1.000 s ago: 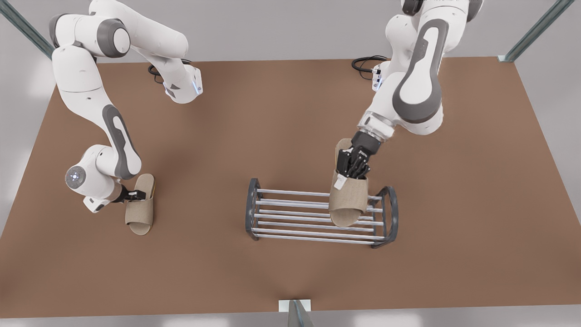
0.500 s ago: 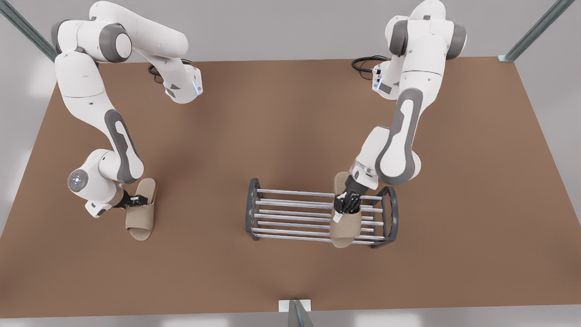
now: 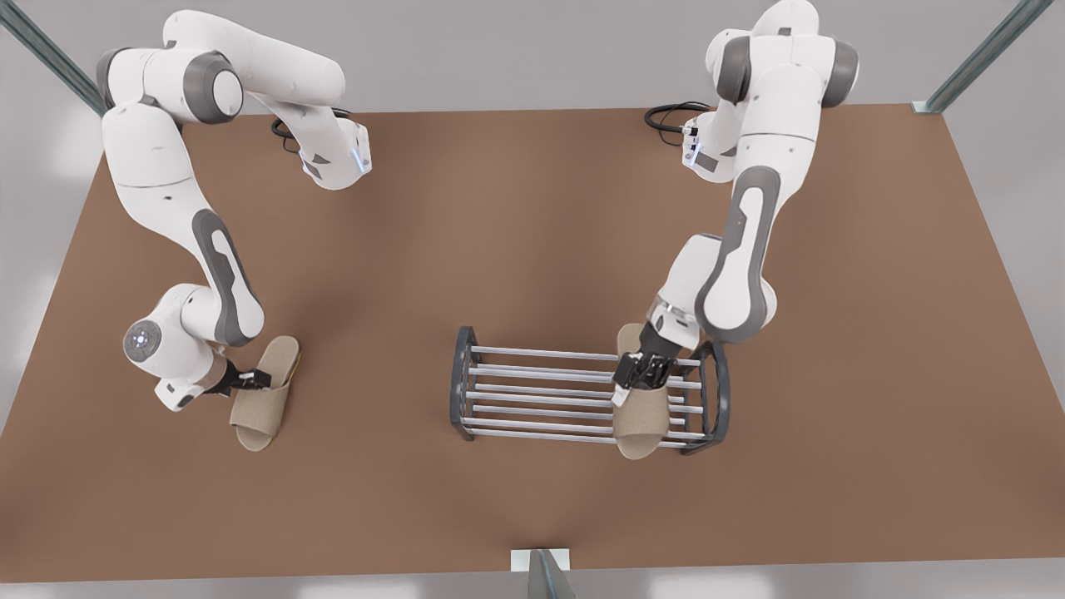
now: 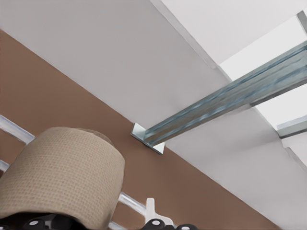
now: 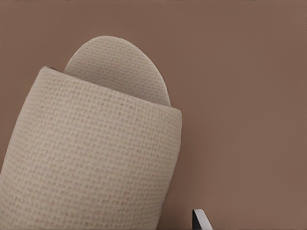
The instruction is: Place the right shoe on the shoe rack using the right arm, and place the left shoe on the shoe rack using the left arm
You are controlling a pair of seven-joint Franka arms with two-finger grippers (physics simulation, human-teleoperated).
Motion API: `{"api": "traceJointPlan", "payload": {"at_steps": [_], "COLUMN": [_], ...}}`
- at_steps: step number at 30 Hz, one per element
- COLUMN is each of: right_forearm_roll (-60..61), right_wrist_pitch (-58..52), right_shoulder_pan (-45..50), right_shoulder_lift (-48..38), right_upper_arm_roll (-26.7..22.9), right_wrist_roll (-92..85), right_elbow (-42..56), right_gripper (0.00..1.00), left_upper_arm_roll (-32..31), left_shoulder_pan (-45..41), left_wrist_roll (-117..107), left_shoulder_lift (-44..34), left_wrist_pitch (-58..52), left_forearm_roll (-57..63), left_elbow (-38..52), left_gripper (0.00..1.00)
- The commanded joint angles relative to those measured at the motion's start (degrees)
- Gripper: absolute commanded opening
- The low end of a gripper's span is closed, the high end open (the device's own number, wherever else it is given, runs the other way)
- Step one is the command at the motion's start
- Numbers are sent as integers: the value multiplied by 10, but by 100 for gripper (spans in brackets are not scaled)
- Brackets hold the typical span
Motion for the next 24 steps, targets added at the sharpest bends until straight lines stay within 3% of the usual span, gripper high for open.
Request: {"api": "traceJointPlan", "payload": {"at_steps": [1,3,4,8,14,18,24], "right_forearm_roll": [2,2,2,2,2,2,2], "right_wrist_pitch": [0,0,0,0,-6,-42,-204], "right_shoulder_pan": [0,0,0,0,1,1,1], "right_shoulder_lift": [2,2,2,2,2,0,-7], "right_upper_arm_roll": [0,0,0,1,1,8,41], "right_wrist_roll": [-4,-4,-4,-7,-10,-9,0], "right_elbow": [3,3,3,4,12,31,125], "right_gripper": [94,58,50,36,21,21,21], "left_upper_arm_roll": [0,-1,0,0,3,33,42], "left_shoulder_pan": [0,0,-1,-4,-7,-41,-53], "left_wrist_roll": [9,8,8,8,9,10,5], "left_shoulder_lift": [-5,-19,-23,-25,-69,-91,-167], "left_wrist_pitch": [-2,-2,-2,-4,-2,-1,6], "left_forearm_roll": [4,4,3,0,4,6,15], "left_elbow": [-5,-20,-25,-25,-66,-95,-142], "left_gripper": [100,100,100,100,100,100,100]}}
